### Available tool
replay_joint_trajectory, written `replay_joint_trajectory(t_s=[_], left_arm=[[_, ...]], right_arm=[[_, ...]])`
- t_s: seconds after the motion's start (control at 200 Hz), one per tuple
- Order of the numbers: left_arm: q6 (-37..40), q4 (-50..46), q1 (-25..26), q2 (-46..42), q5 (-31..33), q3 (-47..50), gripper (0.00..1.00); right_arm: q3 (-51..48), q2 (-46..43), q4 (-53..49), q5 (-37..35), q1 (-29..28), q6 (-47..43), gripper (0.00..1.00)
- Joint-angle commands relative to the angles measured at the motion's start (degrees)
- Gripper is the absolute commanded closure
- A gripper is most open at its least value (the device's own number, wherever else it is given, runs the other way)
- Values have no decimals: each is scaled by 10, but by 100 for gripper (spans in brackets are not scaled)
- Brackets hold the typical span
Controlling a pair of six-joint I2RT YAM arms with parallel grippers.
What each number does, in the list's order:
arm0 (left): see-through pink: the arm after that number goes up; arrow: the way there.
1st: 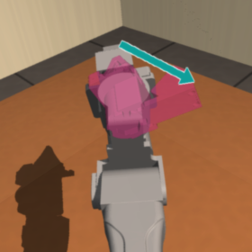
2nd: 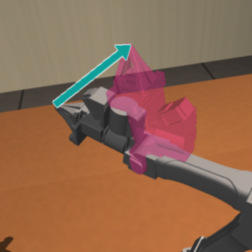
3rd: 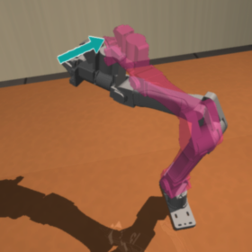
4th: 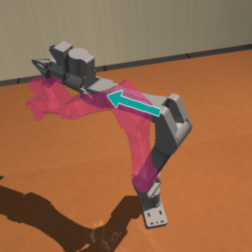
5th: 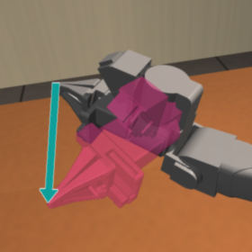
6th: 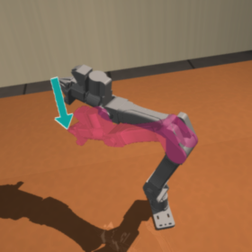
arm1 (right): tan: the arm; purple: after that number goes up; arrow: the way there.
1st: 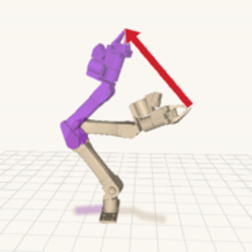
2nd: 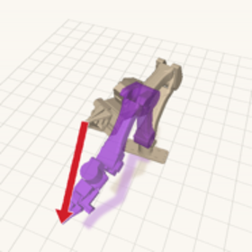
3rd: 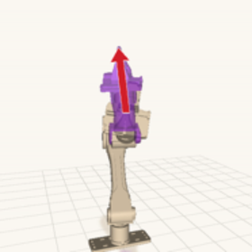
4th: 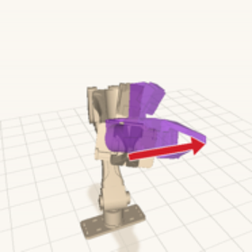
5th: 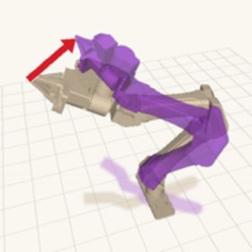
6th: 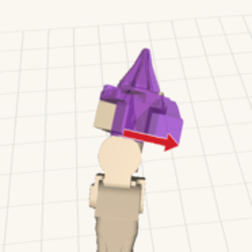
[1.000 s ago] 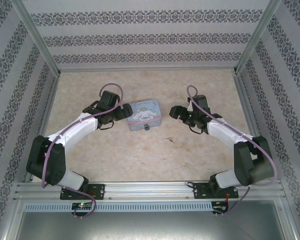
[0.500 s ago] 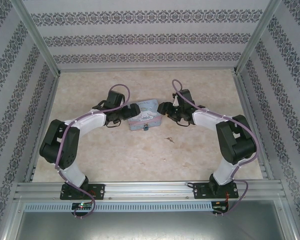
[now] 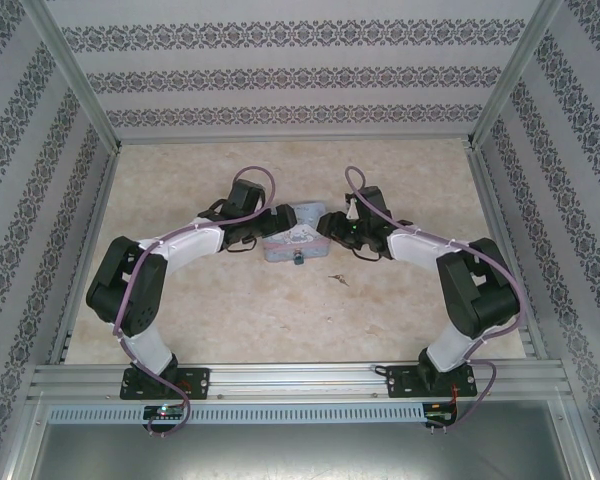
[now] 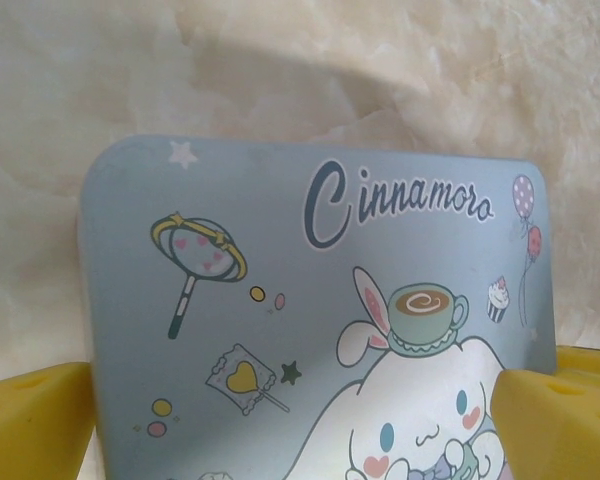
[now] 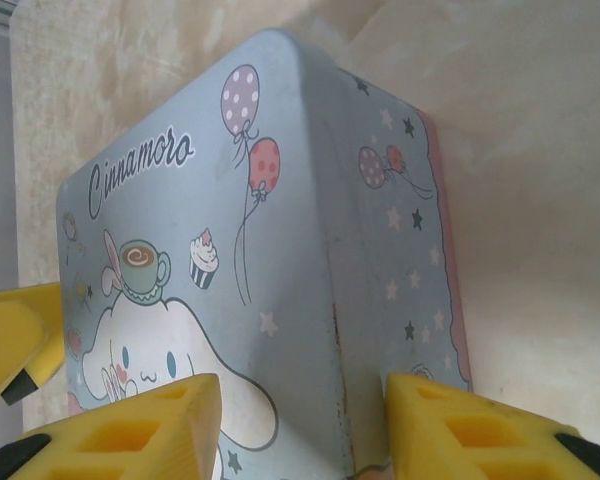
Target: Unlock the padlock with the key
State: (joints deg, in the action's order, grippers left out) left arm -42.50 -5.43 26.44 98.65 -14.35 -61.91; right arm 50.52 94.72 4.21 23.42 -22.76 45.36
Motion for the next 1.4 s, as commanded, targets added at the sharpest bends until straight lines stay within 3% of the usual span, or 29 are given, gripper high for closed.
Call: replay_joint_trajectory(t_s=[0.0, 0.105, 0.335, 0.45, 0.699, 1.079, 1.394], left_arm=[[-7, 24, 20, 3, -2, -6, 0], [-11, 27, 26, 4, 2, -2, 0], [-26, 19, 31, -1, 40, 8, 1], [-26, -1, 22, -23, 76, 14, 1], [-19, -53, -21, -95, 100, 47, 1], [-45, -49, -22, -198, 62, 145, 1], [-57, -31, -22, -211, 55, 171, 1]], right_arm=[[-23, -31, 24, 7, -12, 11, 54], [-40, -43, 24, -5, -14, 11, 52], [-45, -58, 11, -24, -1, 2, 28], [-69, -107, -8, -45, 10, -8, 24], [-122, -172, -69, -40, 12, -67, 24], [-126, -91, -55, -33, -29, -98, 31], [-124, -53, -57, -50, -77, -89, 37]])
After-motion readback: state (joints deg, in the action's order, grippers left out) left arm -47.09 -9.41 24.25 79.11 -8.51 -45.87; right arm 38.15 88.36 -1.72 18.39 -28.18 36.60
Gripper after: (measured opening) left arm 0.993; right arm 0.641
